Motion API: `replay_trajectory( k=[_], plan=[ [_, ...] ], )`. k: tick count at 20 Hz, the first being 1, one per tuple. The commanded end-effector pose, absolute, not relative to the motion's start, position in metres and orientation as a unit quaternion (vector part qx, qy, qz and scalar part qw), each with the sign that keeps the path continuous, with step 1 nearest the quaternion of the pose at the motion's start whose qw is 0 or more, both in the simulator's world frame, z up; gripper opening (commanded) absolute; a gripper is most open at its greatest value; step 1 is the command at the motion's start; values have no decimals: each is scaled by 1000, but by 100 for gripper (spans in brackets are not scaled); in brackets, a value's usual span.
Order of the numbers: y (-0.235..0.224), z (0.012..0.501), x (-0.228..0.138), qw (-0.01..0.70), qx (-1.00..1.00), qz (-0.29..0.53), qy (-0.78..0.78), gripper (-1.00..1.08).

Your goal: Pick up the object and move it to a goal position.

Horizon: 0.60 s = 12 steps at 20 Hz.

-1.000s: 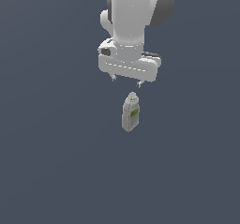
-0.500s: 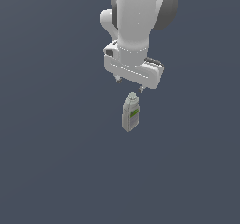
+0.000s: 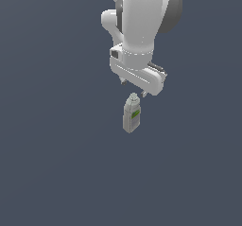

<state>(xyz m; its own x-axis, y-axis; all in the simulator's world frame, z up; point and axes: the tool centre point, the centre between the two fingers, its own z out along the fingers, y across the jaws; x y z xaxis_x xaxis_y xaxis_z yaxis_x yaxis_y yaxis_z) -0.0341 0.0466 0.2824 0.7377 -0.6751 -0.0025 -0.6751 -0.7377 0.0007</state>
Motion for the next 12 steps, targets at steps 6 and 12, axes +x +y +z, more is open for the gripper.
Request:
replay_trajectory(
  k=[6, 12],
  plan=[
    [50, 280, -31, 0, -920, 0, 391, 100],
    [50, 279, -31, 0, -920, 0, 392, 100]
  ],
)
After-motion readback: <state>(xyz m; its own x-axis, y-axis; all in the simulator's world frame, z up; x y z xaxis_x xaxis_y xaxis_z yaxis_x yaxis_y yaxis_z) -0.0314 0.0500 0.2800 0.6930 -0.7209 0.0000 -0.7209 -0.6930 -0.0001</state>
